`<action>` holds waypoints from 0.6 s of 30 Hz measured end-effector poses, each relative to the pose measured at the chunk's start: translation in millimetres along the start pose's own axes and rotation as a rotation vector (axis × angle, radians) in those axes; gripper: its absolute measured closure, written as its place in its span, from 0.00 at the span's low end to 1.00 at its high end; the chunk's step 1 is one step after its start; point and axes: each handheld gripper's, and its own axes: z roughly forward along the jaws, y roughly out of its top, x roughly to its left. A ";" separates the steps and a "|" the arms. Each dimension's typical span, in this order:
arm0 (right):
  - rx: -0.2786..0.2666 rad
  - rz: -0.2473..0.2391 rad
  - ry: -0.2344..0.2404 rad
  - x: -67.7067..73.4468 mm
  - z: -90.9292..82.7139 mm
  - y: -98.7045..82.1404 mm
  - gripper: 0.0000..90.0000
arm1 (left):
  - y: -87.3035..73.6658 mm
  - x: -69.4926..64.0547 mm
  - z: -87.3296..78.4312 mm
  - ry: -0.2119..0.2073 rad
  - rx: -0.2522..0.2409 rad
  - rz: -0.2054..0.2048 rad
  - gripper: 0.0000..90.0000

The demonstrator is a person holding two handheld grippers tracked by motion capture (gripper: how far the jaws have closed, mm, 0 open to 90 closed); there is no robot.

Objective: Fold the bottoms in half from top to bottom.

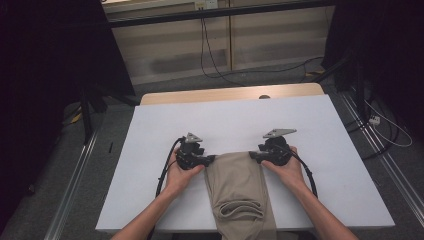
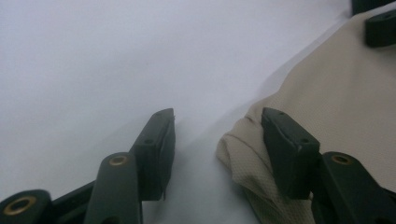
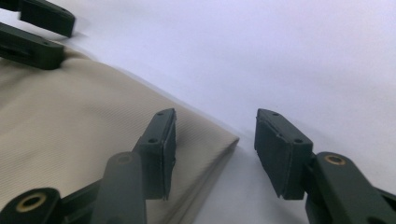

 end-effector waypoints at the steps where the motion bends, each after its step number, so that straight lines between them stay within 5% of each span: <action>1: -0.007 0.011 0.012 -1.9 1.1 -1.2 0.52 | -0.3 0.0 -0.6 -0.003 -0.007 -0.007 0.49; 6: -0.005 -0.006 0.040 -2.5 0.5 -2.2 0.54 | 2.9 4.2 -14.6 -0.051 -0.089 -0.064 0.49; 8: -0.003 -0.024 0.052 -2.3 0.4 -2.7 0.66 | 4.0 7.4 -19.9 -0.049 -0.126 -0.067 0.55; 11: 0.004 -0.033 0.074 -1.5 0.7 -2.8 0.74 | 0.3 9.1 -15.7 -0.031 -0.081 -0.025 0.60; 15: 0.017 -0.027 0.113 -1.1 0.6 -3.1 0.93 | -1.8 5.5 -6.7 -0.073 -0.053 0.016 0.53; 18: 0.030 -0.045 0.117 2.8 -1.5 -3.1 0.95 | -3.0 -1.7 -1.3 -0.084 -0.019 0.041 0.53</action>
